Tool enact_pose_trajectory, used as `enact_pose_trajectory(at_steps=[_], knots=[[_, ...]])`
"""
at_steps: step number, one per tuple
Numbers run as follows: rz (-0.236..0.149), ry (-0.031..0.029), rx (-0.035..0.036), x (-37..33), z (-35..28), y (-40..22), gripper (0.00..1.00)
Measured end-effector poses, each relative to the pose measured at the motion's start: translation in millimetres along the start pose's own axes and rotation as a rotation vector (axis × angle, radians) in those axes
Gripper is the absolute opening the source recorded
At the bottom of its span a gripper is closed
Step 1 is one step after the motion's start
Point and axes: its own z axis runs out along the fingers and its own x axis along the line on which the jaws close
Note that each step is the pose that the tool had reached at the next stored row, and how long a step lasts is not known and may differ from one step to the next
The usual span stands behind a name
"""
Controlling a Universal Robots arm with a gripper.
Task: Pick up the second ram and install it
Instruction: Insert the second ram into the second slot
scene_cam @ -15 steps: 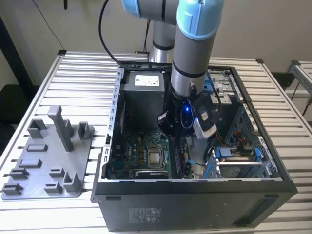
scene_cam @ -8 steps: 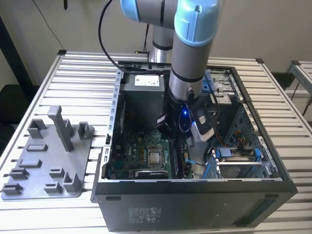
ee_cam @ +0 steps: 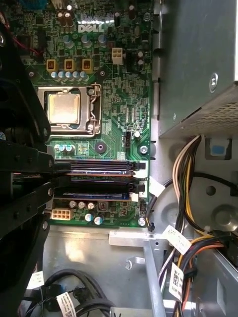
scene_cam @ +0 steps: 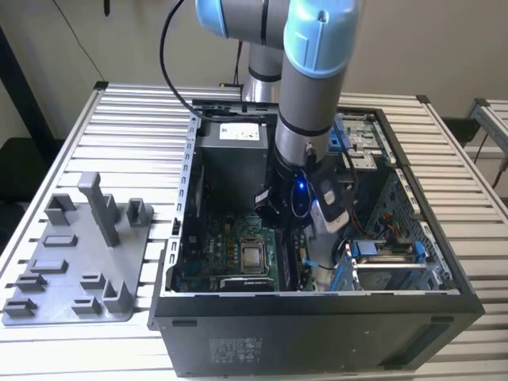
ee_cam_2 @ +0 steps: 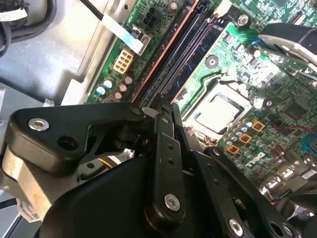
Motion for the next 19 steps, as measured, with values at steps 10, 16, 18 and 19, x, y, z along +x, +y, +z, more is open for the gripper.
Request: enact_pose_trajectory(at_steps=[10,16,18,19], knots=[[0.0,0.0001,0.0,-1.5,3.9,-0.1,0.14],[0.0,0.0001,0.0001,-1.4,6.1,0.8,0.14],[0.001,0.0002,0.0002,-1.4,6.8,1.6,0.14],[0.001,0.0001,0.0001,-1.4,7.0,2.1,0.14]])
